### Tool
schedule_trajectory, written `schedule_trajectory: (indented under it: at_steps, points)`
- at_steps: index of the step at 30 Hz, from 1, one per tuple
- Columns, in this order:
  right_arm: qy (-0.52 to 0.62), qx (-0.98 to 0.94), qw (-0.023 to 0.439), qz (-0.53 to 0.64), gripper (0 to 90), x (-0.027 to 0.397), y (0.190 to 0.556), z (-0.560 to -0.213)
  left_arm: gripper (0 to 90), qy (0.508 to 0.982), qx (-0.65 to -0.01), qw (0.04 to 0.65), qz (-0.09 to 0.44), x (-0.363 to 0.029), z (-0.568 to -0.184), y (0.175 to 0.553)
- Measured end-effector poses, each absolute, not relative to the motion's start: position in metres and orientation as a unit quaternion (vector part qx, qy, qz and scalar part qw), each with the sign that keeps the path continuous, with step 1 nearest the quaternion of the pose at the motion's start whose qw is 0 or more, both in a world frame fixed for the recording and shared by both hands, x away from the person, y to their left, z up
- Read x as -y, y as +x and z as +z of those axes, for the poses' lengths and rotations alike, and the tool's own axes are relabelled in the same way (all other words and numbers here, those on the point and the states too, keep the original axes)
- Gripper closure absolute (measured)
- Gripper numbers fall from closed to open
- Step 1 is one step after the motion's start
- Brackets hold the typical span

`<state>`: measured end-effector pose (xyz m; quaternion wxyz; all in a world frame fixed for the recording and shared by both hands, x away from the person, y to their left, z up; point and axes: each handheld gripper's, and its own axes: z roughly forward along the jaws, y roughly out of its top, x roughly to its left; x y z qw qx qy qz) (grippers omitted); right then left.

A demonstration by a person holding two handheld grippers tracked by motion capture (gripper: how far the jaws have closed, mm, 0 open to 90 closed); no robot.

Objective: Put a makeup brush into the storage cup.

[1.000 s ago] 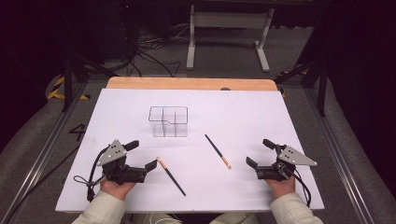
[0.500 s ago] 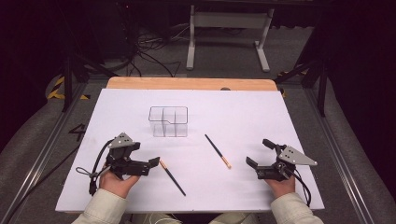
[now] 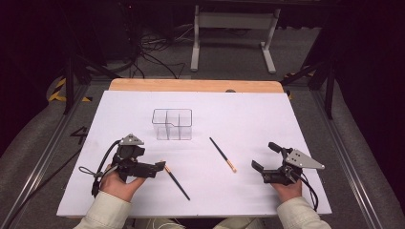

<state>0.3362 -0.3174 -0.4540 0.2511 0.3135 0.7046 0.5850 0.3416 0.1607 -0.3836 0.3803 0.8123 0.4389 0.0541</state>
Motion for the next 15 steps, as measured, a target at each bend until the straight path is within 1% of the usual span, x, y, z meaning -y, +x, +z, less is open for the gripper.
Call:
schedule_trajectory:
  at_steps: [5,8,9,11,15]
  points:
    - [0.317,-0.708,0.25,0.579,1.9,0.317,0.336,-0.454,6.7,0.817,-0.441,0.368,0.043,-0.151,-0.384,0.344]
    - [0.319,-0.708,0.249,0.578,1.9,0.317,0.335,-0.454,6.8,0.82,-0.441,0.362,0.044,-0.147,-0.385,0.345]
    - [0.318,-0.708,0.248,0.58,2.0,0.317,0.335,-0.454,8.6,0.83,-0.437,0.344,0.042,-0.142,-0.387,0.347]
    - [0.316,-0.706,0.246,0.585,2.1,0.318,0.335,-0.454,11.5,0.837,-0.435,0.329,0.038,-0.136,-0.388,0.35]
    - [0.313,-0.705,0.24,0.589,2.2,0.318,0.335,-0.453,10.8,0.836,-0.442,0.322,0.039,-0.128,-0.389,0.351]
